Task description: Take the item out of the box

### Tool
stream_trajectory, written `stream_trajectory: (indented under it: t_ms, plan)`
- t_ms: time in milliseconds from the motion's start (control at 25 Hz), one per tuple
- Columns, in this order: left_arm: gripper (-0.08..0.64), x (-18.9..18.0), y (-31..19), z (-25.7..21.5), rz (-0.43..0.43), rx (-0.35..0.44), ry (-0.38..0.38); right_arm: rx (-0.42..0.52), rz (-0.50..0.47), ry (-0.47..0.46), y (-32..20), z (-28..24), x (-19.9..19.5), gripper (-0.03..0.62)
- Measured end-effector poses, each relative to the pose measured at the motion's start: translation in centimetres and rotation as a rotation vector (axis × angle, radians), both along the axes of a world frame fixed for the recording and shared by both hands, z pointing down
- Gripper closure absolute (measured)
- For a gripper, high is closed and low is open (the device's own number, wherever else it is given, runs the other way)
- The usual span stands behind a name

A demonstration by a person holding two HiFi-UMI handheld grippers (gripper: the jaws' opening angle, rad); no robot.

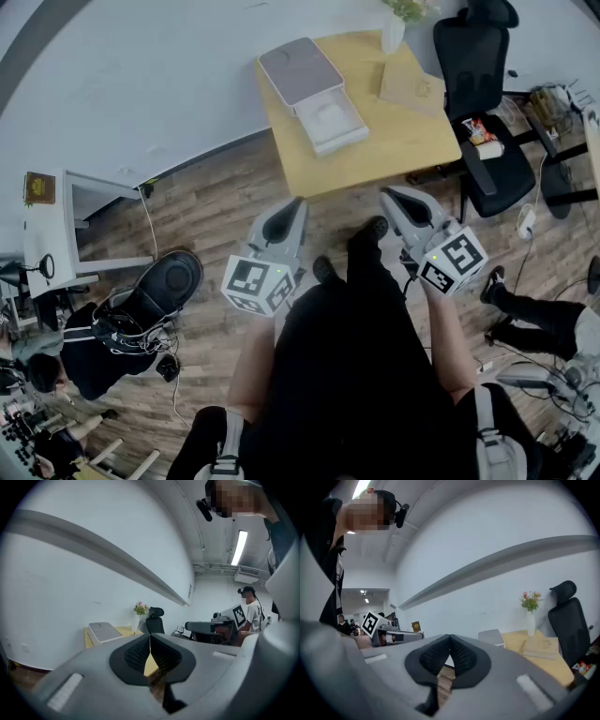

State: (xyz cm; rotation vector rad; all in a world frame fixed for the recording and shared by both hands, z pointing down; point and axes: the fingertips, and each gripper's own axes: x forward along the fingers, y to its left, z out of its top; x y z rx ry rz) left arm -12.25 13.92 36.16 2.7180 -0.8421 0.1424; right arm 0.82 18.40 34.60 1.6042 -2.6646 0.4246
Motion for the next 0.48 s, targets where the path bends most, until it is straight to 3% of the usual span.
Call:
stream_trajectory:
  t_ms: [480]
  plan:
    - [0.549,-0.4,0.9,0.8,0.013,-0.021,-0.012,-0.016,0.010,0.042,1.5,0.6,-0.8,0.589]
